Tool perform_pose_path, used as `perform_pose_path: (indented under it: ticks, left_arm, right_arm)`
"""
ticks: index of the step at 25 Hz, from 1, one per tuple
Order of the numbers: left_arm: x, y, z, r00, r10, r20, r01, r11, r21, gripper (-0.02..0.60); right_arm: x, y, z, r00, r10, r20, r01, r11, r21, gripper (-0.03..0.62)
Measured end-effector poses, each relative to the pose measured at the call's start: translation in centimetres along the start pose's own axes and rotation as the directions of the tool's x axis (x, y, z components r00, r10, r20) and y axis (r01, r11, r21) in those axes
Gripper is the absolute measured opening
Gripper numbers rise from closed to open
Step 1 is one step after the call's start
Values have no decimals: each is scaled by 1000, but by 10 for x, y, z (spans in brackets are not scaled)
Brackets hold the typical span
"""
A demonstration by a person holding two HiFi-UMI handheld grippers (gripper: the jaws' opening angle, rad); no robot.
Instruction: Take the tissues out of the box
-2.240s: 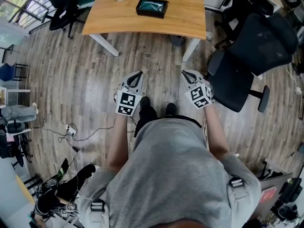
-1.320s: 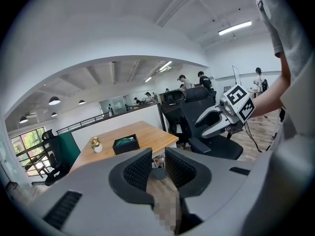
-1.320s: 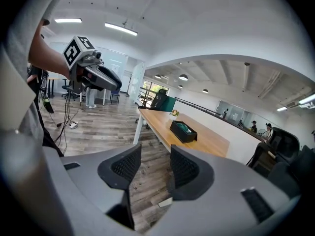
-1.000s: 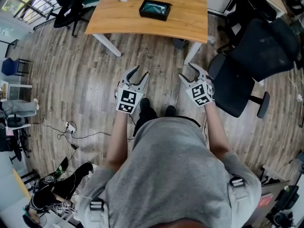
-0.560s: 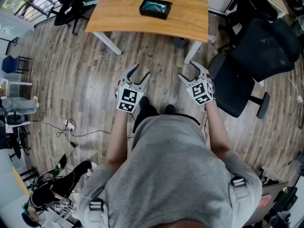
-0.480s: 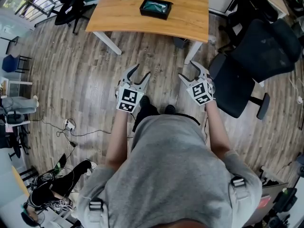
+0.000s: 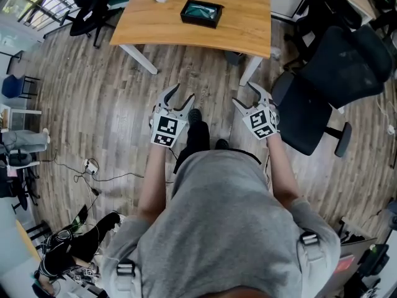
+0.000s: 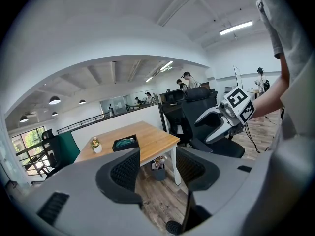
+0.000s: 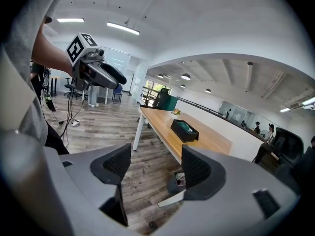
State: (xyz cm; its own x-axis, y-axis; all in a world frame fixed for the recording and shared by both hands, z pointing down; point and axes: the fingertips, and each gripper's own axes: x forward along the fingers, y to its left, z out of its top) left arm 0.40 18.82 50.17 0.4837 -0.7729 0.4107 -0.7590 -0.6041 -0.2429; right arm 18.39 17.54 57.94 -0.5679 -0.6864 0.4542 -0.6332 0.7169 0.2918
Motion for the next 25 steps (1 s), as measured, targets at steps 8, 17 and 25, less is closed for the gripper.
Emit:
perform_pose_path:
  ticks: [8,17,25]
  left_arm:
    - [17,9,1,1000,-23,2,23,1000,-15,241]
    - [44,39,0,999,-33,-1,33,999,-26,241]
    - [76,81,1,999,-49,-3,49,999,-23,241]
  right_arm:
    - [12,-13,0,1000,-7,-29,7,1000,3,330]
    - [41,-31,6,999,-10,-36,10,1000,10,328]
    - [83,-56,18,998,-25,-50,26,999,24,328]
